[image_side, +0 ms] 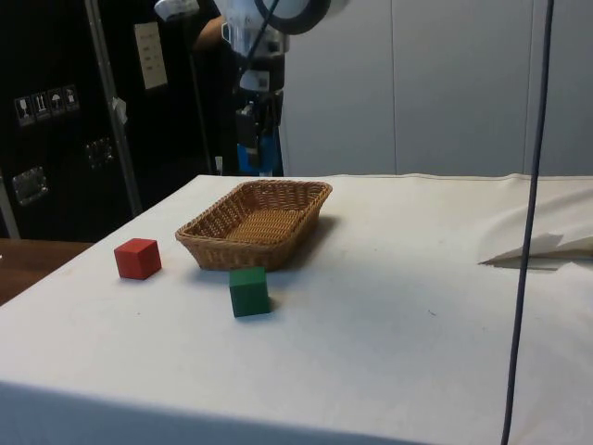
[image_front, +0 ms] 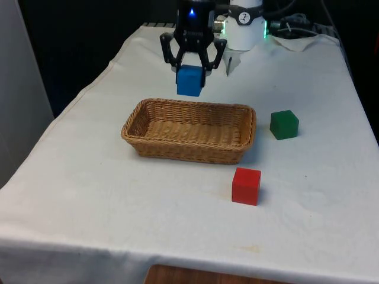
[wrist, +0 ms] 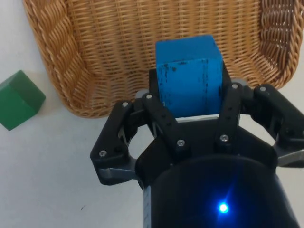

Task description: Pick up the blue cube and place it into the basket.

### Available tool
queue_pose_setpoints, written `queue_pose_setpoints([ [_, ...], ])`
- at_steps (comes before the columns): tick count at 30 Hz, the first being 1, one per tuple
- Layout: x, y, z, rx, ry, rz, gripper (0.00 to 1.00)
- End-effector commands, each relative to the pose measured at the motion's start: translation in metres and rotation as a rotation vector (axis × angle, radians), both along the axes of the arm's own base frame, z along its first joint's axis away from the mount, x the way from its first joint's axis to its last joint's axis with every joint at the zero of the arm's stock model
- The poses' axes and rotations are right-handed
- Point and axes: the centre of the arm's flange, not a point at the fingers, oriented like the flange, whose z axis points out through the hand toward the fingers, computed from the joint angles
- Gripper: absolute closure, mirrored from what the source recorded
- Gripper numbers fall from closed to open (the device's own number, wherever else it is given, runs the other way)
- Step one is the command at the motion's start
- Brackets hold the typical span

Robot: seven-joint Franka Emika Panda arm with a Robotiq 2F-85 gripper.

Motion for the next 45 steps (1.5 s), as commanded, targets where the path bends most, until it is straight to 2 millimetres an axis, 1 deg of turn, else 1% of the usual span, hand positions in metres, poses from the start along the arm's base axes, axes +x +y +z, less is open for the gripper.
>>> queue_pose_setpoints([
  [1,0.000,0.000,0.000,0.000,0.000,0.000,1.00],
  [8,0.003,-0.001,-0.020,-0.003,-0.001,0.014,1.00],
  [9,0.002,0.000,-0.017,-0.005,0.002,0.010,1.00],
  [15,0.007,-0.008,-0.031,-0.010,0.003,0.015,1.00],
  [18,0.007,-0.010,-0.033,-0.017,0.010,0.012,1.00],
  [23,0.011,-0.014,-0.043,-0.017,0.005,0.018,1.00],
  [35,0.012,-0.012,-0.065,-0.020,-0.014,0.026,1.00],
  [36,0.012,-0.014,-0.063,-0.030,-0.003,0.023,1.00],
  [40,0.012,-0.011,-0.074,-0.015,-0.018,0.025,1.00],
  [45,0.012,-0.011,-0.080,-0.012,-0.021,0.022,1.00],
])
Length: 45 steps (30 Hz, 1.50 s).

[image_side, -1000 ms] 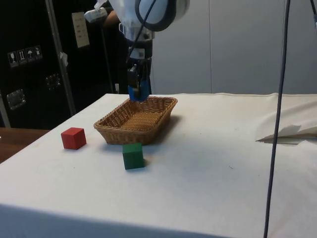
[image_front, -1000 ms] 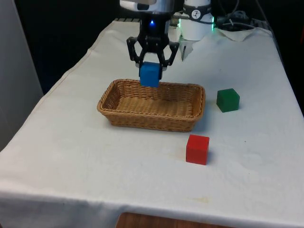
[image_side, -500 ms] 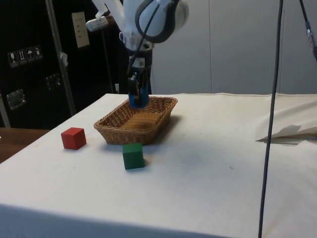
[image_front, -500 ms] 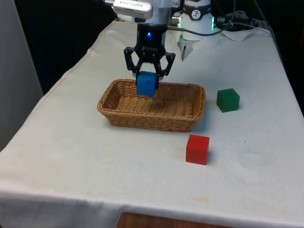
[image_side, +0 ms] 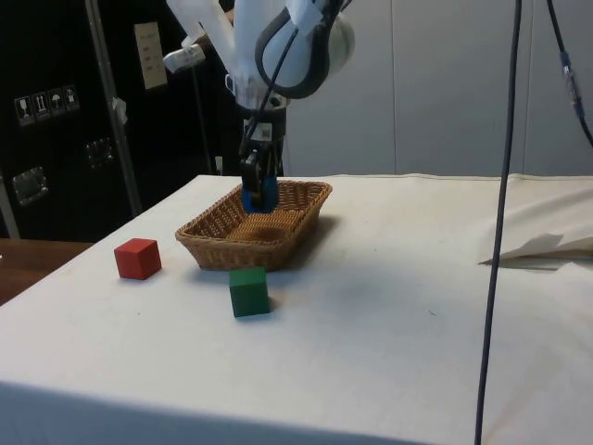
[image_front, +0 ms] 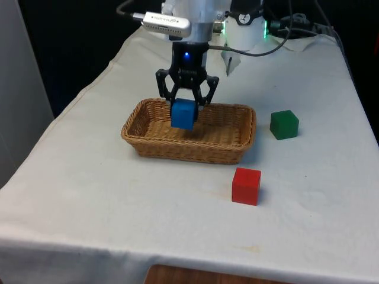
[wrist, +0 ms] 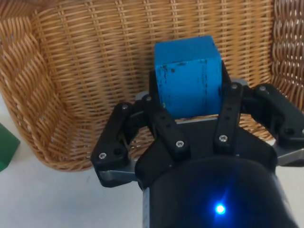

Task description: Pick up the blue cube and place it into the basket.

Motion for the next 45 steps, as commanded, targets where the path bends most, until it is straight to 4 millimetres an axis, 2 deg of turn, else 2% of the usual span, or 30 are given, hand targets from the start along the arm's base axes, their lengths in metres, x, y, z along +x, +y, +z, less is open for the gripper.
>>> queue_pose_setpoints([
  [1,0.000,0.000,-0.001,0.000,-0.001,0.000,1.00],
  [12,0.000,0.002,-0.021,0.016,-0.020,-0.006,1.00],
  [45,-0.001,-0.002,-0.029,0.042,-0.016,-0.023,1.00],
])
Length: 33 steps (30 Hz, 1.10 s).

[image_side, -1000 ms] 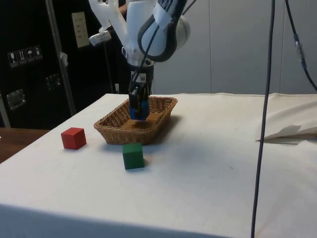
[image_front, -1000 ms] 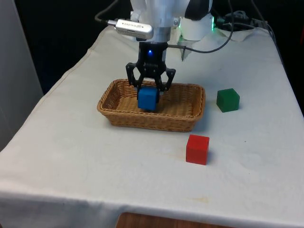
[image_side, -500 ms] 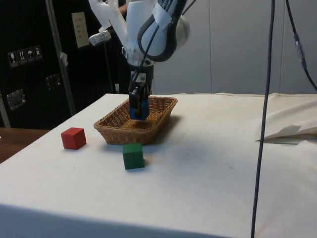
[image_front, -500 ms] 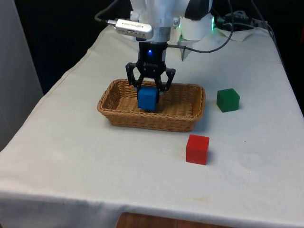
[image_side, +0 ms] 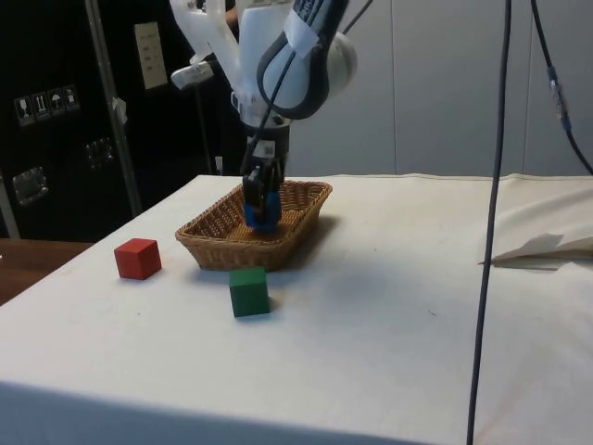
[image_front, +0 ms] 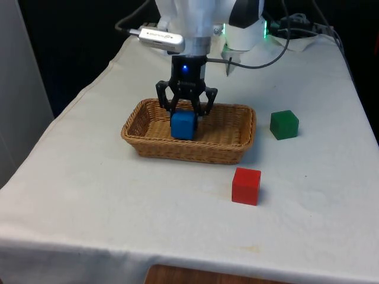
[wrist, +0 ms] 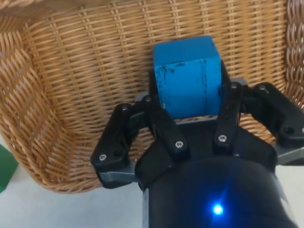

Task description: Pick up the blue cube and place it into the basket.

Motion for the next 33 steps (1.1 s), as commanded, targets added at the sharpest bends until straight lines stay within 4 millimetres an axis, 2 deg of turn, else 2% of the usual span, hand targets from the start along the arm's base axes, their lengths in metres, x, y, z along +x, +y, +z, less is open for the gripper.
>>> queue_pose_setpoints([
  [1,0.001,0.003,0.001,0.026,-0.009,0.004,1.00],
  [3,0.000,-0.002,0.000,0.008,-0.002,-0.004,1.00],
  [8,0.000,-0.001,0.000,0.027,-0.006,0.000,1.00],
  [9,0.000,-0.001,0.000,0.026,-0.006,0.000,0.94],
  [11,0.000,-0.002,0.000,0.020,-0.004,-0.001,0.77],
  [12,0.000,-0.002,0.000,0.023,-0.004,0.000,0.77],
  [13,0.000,-0.001,0.000,0.022,-0.004,0.000,0.59],
  [17,0.000,-0.002,0.000,0.019,-0.004,0.000,0.19],
  [19,0.000,-0.002,0.000,0.018,-0.004,0.000,0.02],
  [25,0.000,-0.002,-0.001,0.017,-0.002,0.000,0.00],
  [28,-0.001,-0.002,0.006,0.020,-0.005,0.000,0.00],
  [29,0.000,-0.002,0.002,0.020,-0.006,0.000,0.00],
  [33,-0.001,-0.002,0.020,0.028,-0.014,-0.002,0.00],
])
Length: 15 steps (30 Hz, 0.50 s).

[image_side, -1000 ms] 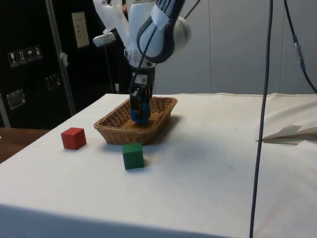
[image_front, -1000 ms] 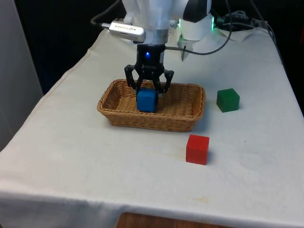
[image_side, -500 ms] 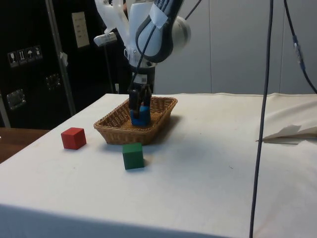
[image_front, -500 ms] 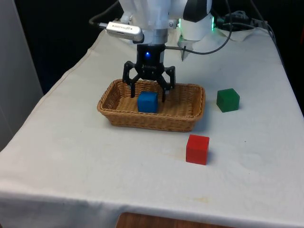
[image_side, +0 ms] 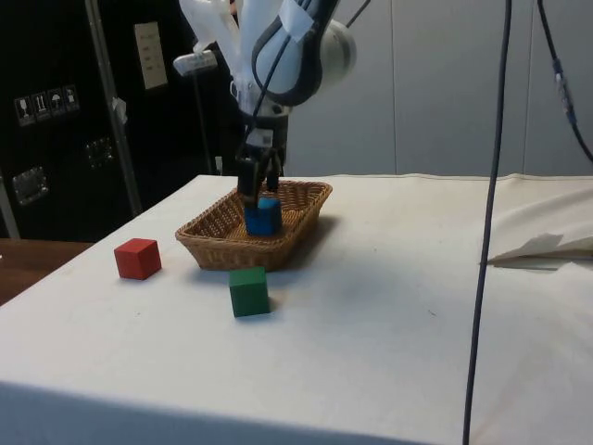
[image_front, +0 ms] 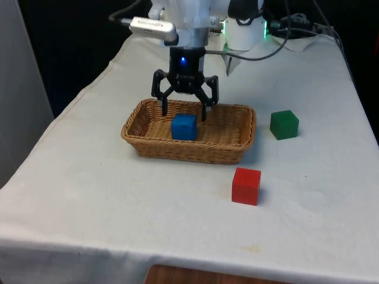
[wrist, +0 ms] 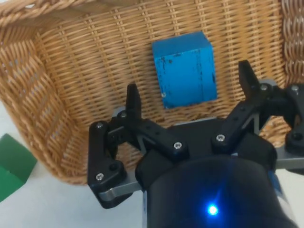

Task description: Pick up the blue cube and place it into the basket.

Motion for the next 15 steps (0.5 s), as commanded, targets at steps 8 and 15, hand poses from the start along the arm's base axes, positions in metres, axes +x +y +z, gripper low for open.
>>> queue_pose_setpoints([
  [8,-0.004,0.000,0.024,0.012,-0.009,-0.002,0.00],
  [15,-0.004,0.001,0.040,0.016,-0.019,-0.004,0.00],
])
